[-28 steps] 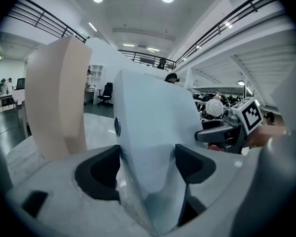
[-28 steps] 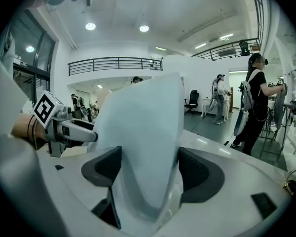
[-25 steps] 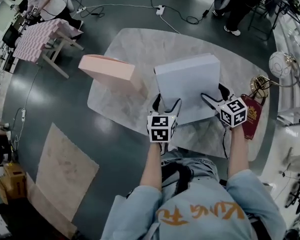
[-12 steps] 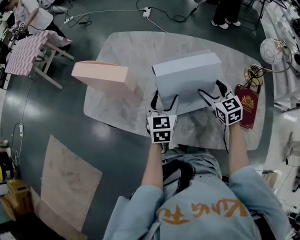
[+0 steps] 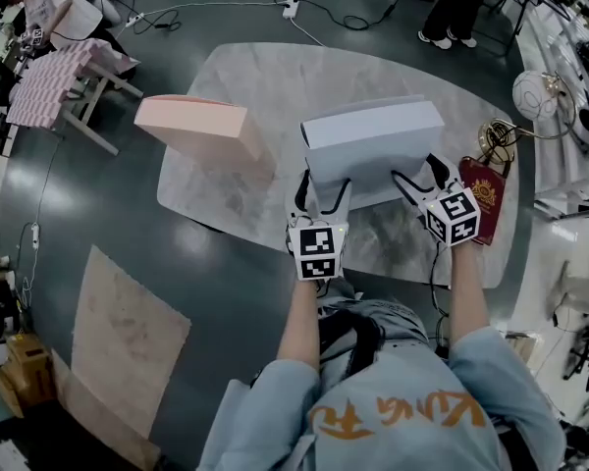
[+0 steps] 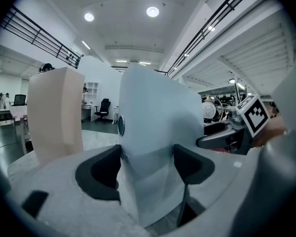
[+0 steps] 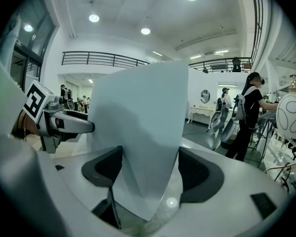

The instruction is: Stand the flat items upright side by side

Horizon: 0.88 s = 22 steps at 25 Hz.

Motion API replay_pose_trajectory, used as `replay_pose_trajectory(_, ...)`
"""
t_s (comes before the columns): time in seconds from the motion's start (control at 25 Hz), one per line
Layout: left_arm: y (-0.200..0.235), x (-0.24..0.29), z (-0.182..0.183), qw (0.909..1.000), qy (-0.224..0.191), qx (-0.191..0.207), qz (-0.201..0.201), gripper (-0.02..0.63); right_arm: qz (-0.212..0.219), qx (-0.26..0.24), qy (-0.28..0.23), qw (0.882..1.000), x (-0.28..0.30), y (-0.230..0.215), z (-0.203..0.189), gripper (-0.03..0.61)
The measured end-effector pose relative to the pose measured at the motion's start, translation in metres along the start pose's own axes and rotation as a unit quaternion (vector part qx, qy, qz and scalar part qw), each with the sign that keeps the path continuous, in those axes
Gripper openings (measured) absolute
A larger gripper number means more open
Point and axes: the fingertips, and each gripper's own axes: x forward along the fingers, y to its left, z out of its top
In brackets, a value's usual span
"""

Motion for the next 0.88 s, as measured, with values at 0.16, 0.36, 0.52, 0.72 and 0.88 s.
replay_pose_trajectory(0.16,-0.01,-0.013,-0.004,0.9999,0.003,0.003,0.013,0.344,0.007,-0.001,-0.003,1.0,-0.013,0.004,-0.003,0.344)
replay_pose_trajectory(0.36,-0.025,-0.031,-0.017,0.9995,0.012,-0.002,0.031,0.344,0.013,-0.006,0.011,1.0,-0.029,0.012,-0.016,0.341)
replay_pose_trajectory(0.52,-0.034,-0.039,-0.023,0.9987,0.027,-0.001,0.043,0.347,0.016,-0.009,0.031,0.999,-0.036,0.012,-0.026,0.334)
replay_pose_trajectory(0.72,-0.038,-0.047,-0.028,0.9971,0.049,-0.015,0.056,0.347,-0.013,0.008,0.036,0.999,-0.047,0.006,-0.028,0.303)
replay_pose_trajectory(0.88,-0.042,-0.062,-0.02,0.9968,0.035,-0.023,0.068,0.344,-0.028,0.027,0.014,0.999,-0.066,0.006,-0.02,0.276)
